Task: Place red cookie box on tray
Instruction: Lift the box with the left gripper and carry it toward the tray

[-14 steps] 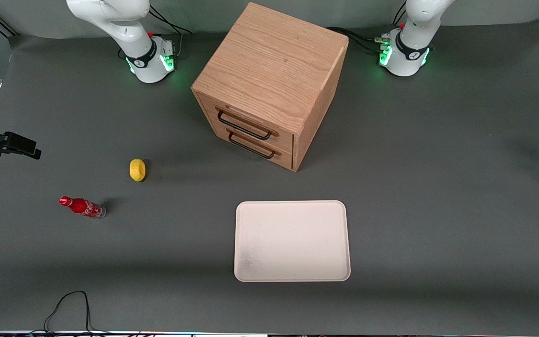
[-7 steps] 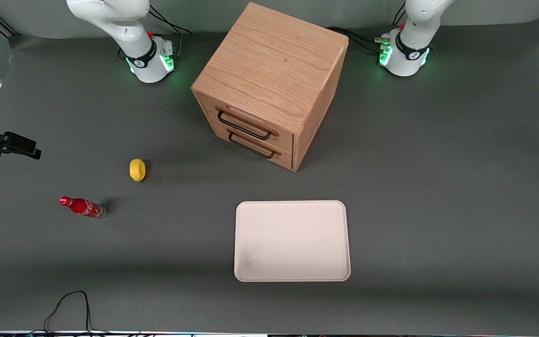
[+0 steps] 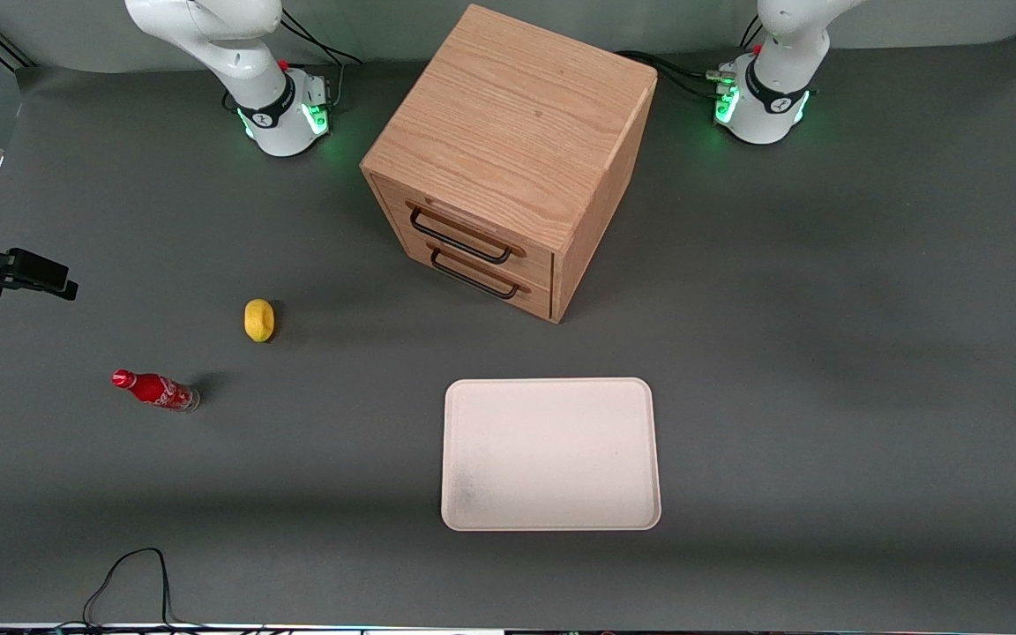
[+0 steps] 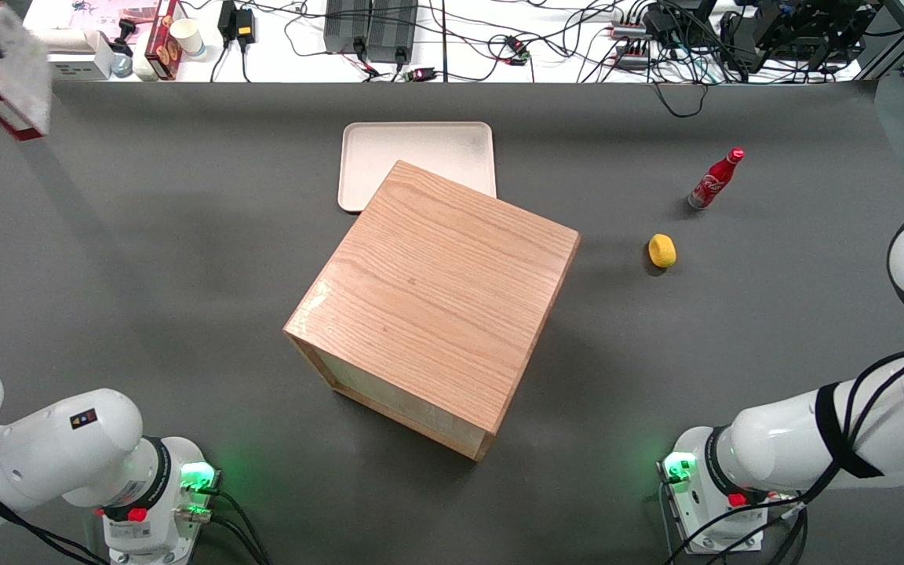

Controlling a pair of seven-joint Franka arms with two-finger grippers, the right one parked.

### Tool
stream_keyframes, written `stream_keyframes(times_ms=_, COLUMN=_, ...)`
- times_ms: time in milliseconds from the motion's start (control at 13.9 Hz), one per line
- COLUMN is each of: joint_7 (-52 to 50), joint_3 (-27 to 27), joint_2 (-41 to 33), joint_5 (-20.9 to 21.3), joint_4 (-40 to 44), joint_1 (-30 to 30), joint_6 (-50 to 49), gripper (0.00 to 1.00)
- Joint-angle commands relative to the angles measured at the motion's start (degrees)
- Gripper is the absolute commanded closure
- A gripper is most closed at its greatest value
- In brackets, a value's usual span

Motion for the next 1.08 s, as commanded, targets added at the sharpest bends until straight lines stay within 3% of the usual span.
stream_keyframes(times_ms=0, joint_7=-5.9, joint_3=1.0, joint_2=-0.7, joint_5=1.5, joint_4=0.9, joint_1=-9.2, joint_6=-1.9, gripper=1.00)
stream_keyframes(times_ms=144, joint_7=-12.5, joint_3=1.1, joint_2=-0.2, joint_5=1.6, joint_4=0.9, joint_1=-15.8, joint_6=-1.2, gripper=1.00)
stream_keyframes(times_ms=577, joint_7=-19.9, joint_3=1.2, joint_2=2.5, joint_5=2.2, joint_4=2.0, joint_1=-32.5, joint_6=3.6, gripper=1.00)
stream_keyframes(times_ms=1010, joint_7=-27.0, joint_3=1.6, joint_2=9.7, joint_5=3.3, joint_4=6.2, joint_1=-42.0, joint_6=9.7, gripper=1.00)
